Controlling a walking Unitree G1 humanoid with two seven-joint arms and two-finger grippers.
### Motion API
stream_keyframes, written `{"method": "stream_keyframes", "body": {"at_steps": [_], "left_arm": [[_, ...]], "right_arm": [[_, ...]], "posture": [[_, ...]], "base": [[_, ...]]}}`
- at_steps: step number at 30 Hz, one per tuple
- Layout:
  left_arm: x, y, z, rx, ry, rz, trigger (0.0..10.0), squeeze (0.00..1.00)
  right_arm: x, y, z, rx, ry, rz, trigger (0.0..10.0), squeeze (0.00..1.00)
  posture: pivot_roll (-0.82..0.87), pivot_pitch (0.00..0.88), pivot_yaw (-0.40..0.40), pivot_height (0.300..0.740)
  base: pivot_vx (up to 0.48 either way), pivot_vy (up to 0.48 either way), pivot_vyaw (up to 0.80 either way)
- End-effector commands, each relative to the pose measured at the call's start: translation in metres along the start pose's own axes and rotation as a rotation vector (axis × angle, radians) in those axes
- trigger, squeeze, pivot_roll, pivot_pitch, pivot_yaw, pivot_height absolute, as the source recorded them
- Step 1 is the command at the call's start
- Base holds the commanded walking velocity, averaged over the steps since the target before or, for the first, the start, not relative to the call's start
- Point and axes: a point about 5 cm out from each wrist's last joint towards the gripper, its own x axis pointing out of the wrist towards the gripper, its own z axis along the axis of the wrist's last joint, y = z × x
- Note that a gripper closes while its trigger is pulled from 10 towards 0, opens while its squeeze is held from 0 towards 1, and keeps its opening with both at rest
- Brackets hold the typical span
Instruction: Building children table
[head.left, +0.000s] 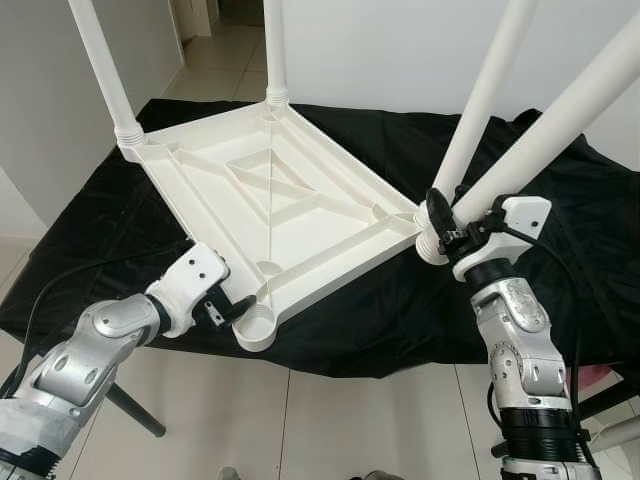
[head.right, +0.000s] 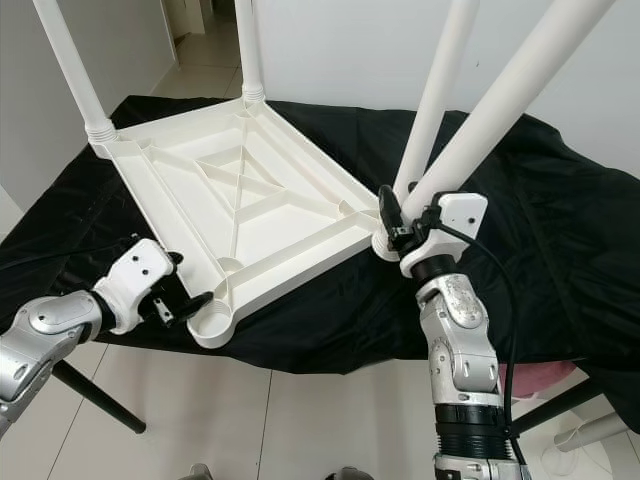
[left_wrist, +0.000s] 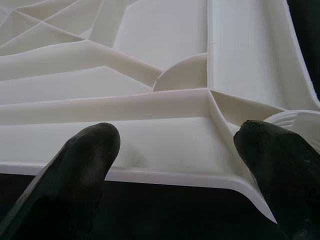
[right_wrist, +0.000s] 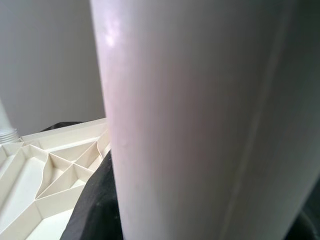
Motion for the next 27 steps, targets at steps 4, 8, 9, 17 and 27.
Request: {"method": "stream_keyframes", "body": {"at_steps": [4, 8, 9, 17, 27], "left_arm": [[-0.005, -0.013, -0.003, 0.005, 0.042, -0.221, 10.0, 0.0], [-0.008, -0.019, -0.005, 0.011, 0.055, -0.259, 10.0, 0.0], [-0.008, -0.019, -0.005, 0.011, 0.055, -0.259, 10.0, 0.0], [-0.004, -0.024, -0.008, 0.025, 0.077, -0.267, 10.0, 0.0], [0.018, -0.032, 0.001, 0.026, 0.019, -0.252, 10.0, 0.0]], "right_arm": [[0.002, -0.001, 0.002, -0.003, -0.005, 0.003, 10.0, 0.0], [0.001, -0.002, 0.002, -0.004, -0.005, 0.002, 10.0, 0.0], [0.001, -0.002, 0.002, -0.004, -0.005, 0.002, 10.0, 0.0], [0.003, -0.001, 0.001, -0.001, -0.007, 0.004, 10.0, 0.0], [0.004, 0.0, 0.002, -0.002, -0.009, 0.008, 10.0, 0.0]], "posture": [[-0.06, 0.0, -0.01, 0.74], [-0.05, 0.0, -0.008, 0.74], [-0.05, 0.0, -0.008, 0.74], [-0.05, 0.0, -0.008, 0.74], [-0.06, 0.0, -0.008, 0.74]], "base": [[0.0, 0.0, 0.0], [0.0, 0.0, 0.0], [0.0, 0.0, 0.0], [0.0, 0.0, 0.0], [0.0, 0.0, 0.0]]}}
